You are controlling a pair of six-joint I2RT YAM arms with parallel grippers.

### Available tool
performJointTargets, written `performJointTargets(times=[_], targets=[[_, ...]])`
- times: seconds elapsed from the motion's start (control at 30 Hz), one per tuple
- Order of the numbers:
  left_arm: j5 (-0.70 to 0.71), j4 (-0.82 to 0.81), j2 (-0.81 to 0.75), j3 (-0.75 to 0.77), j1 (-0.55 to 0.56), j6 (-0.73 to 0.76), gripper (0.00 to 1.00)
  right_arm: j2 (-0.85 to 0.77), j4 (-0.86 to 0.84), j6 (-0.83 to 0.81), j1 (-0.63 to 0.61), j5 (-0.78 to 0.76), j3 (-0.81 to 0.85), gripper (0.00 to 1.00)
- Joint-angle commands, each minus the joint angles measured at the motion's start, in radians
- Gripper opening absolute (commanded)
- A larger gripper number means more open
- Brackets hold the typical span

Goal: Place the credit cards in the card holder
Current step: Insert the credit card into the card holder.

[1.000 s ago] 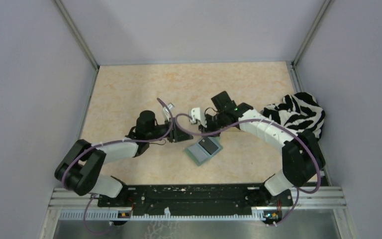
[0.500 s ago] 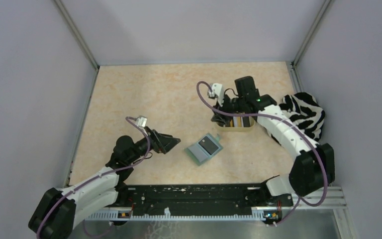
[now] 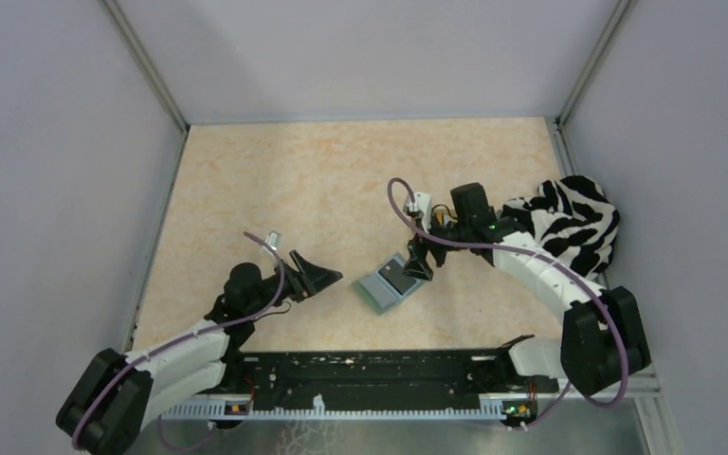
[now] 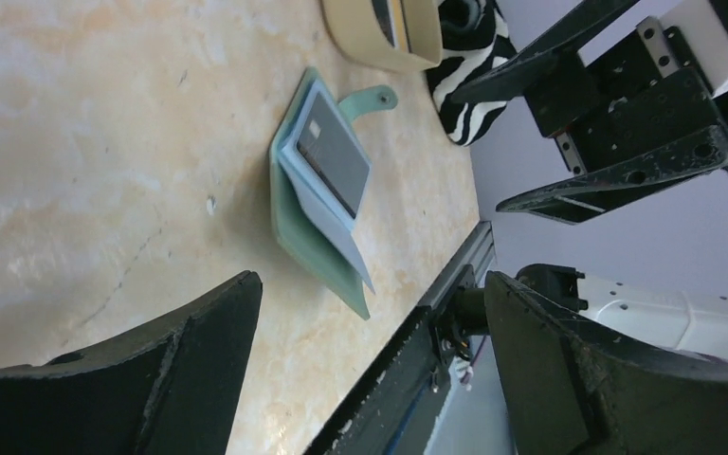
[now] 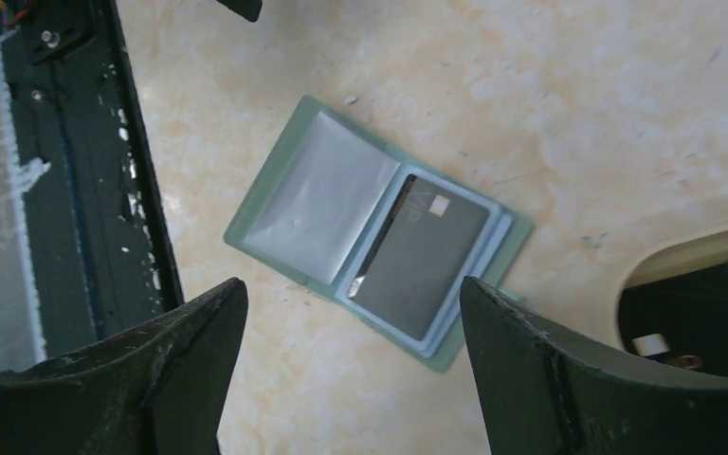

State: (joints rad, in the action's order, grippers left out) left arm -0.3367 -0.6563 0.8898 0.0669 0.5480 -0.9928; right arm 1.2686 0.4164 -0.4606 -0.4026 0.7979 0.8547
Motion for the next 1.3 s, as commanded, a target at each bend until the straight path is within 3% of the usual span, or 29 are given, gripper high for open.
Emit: performJointTargets(times=[0.0, 0.27, 0.57, 0.73, 1.0, 1.17, 1.27], targets=[[-0.015, 0.006, 0.058, 0.021, 0.017, -0.124, 0.91, 0.039, -0.207, 0.230, 0.001, 0.072, -0.052, 0.80], [0.104, 0.227, 0.158, 0.147, 0.084, -0.155, 0.82, 0.268, -0.162, 0.331, 0.001, -0.010, 0.043, 0.70], [0.133, 0.236, 0.302, 0.220, 0.135, -0.167, 0.72, 0.336, -0.123, 0.344, 0.000, -0.069, 0.081, 0.55], [0.107, 0.218, 0.376, 0.270, 0.152, -0.140, 0.74, 0.362, -0.072, 0.301, 0.001, -0.090, 0.102, 0.42], [0.098, 0.215, 0.467, 0.323, 0.182, -0.116, 0.76, 0.399, -0.006, 0.250, -0.005, -0.115, 0.135, 0.39], [0.103, 0.216, 0.516, 0.344, 0.201, -0.110, 0.73, 0.416, 0.012, 0.237, -0.018, -0.140, 0.144, 0.39], [0.091, 0.208, 0.539, 0.352, 0.204, -0.106, 0.65, 0.421, 0.017, 0.234, -0.028, -0.149, 0.148, 0.39]])
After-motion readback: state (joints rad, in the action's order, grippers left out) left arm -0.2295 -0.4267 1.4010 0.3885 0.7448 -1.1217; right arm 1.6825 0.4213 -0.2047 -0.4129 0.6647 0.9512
